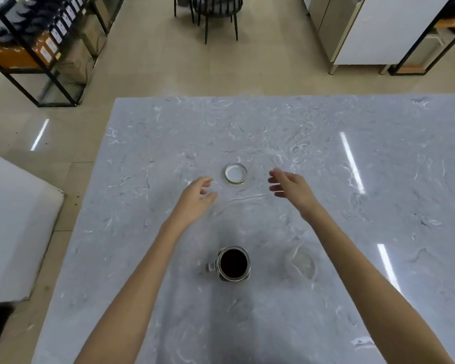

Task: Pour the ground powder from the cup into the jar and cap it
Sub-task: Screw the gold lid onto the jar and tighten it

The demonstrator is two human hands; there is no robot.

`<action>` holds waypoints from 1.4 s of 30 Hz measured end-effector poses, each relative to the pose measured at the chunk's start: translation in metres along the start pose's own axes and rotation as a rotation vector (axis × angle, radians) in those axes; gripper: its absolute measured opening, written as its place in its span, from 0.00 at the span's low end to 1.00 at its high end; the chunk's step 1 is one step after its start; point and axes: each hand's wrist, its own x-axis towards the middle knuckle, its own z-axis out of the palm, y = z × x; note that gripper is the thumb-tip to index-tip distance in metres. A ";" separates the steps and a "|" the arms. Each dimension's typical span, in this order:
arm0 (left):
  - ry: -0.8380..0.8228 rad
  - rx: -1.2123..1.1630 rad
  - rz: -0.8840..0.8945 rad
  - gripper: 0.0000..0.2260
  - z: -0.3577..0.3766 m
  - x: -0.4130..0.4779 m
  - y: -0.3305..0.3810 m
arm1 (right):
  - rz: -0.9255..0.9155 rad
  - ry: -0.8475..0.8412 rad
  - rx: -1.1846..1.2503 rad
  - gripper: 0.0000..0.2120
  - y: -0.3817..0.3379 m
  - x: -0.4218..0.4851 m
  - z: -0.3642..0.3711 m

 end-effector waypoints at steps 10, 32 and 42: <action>-0.155 0.325 0.045 0.35 0.077 0.111 0.003 | 0.266 0.056 0.033 0.19 0.011 0.108 0.078; -0.162 0.427 0.012 0.33 0.078 0.117 0.012 | 0.217 -0.093 0.191 0.19 0.030 0.097 0.065; -0.517 -0.615 -0.444 0.27 0.019 0.020 0.052 | -0.313 -0.427 -0.011 0.34 0.003 0.009 0.045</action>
